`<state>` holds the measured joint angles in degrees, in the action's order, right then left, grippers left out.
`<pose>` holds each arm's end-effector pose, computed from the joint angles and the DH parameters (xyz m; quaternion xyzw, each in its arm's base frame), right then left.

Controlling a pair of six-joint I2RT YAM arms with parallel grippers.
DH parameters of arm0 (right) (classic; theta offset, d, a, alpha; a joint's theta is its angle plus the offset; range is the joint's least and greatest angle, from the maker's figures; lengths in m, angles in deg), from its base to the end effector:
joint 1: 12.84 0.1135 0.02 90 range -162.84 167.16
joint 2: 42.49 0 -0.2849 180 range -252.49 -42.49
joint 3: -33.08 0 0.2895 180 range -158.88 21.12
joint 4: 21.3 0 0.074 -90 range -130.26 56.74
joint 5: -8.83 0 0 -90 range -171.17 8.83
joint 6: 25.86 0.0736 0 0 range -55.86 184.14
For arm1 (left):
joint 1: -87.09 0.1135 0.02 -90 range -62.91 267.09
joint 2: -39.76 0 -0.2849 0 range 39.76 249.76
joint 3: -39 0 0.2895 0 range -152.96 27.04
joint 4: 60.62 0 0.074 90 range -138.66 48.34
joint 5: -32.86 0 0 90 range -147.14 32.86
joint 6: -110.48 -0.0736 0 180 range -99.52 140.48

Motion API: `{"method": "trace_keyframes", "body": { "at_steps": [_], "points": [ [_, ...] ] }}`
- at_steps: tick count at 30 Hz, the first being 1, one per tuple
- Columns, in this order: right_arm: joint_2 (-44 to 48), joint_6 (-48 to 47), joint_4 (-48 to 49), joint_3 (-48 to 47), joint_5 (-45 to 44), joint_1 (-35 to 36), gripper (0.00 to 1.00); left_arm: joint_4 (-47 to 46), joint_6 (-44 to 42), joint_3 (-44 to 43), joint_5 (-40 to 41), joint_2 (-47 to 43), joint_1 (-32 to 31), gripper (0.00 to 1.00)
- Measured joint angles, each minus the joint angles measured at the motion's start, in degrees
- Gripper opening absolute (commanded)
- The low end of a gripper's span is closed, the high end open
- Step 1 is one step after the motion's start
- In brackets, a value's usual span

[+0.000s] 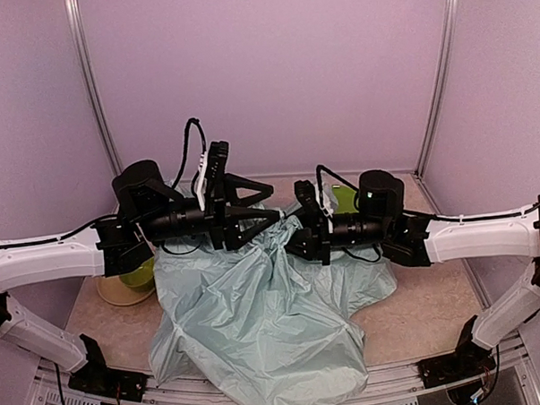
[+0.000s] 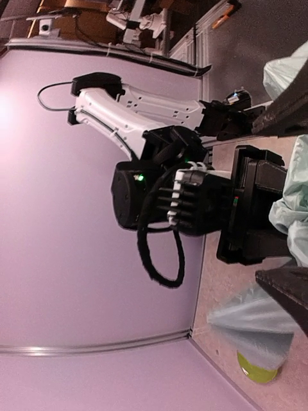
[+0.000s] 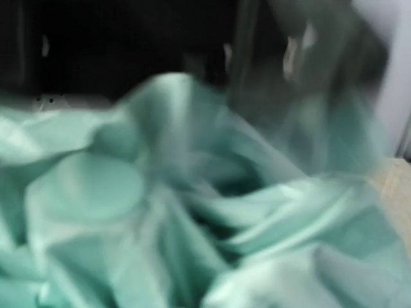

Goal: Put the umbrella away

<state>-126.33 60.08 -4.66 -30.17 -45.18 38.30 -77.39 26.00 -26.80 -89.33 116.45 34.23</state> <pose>0.2133 0.3337 0.2857 -0.5089 0.5185 0.4662 0.5047 0.1947 -0.3220 0.3500 0.4469 0.5069 -0.5100 0.5322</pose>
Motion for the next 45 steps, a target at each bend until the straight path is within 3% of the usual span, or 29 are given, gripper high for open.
{"method": "trace_keyframes", "body": {
  "at_steps": [3, 8, 13, 16, 20, 26, 32, 39, 45],
  "points": [
    [2.25, 1.77, -0.35, 2.43, -1.07, -1.38, 0.22, 1.81, -2.67, 0.13, 4.90, -5.11, 0.46, 0.83],
    [4.42, 5.40, -2.58, 3.50, -3.50, -5.29, 0.21, 6.03, -6.14, 0.00, 12.13, -14.75, 0.92, 0.83],
    [6.95, 9.03, -5.49, 3.54, -7.87, -8.33, 0.17, 17.64, -7.78, 0.17, 17.29, -21.22, 1.09, 0.88],
    [8.55, 11.30, -7.52, 3.43, -10.71, -10.29, 0.17, 23.63, -7.37, 2.89, 18.80, -25.07, 0.83, 0.98],
    [9.73, 12.68, -9.94, 2.60, -12.74, -11.30, 0.16, 28.06, -6.54, 8.74, 20.50, -27.71, 0.57, 0.99],
    [9.77, 14.80, -12.09, 0.02, -12.02, -11.30, 0.13, 28.26, -6.73, 14.12, 20.70, -22.64, 0.37, 0.99],
    [8.31, 16.39, -11.04, -0.24, -7.28, -9.66, 0.14, 18.05, -7.61, 14.14, 19.47, -12.22, 0.42, 0.99],
    [1.77, 14.58, -10.12, -4.76, 3.63, -0.66, 0.17, 9.40, -8.66, 9.55, 13.66, -0.55, 1.05, 0.99],
    [-0.13, 15.02, -6.64, -6.93, 7.61, 0.04, 0.19, 3.87, -8.61, 9.27, 7.37, 1.40, 0.68, 0.97]
  ]
}}
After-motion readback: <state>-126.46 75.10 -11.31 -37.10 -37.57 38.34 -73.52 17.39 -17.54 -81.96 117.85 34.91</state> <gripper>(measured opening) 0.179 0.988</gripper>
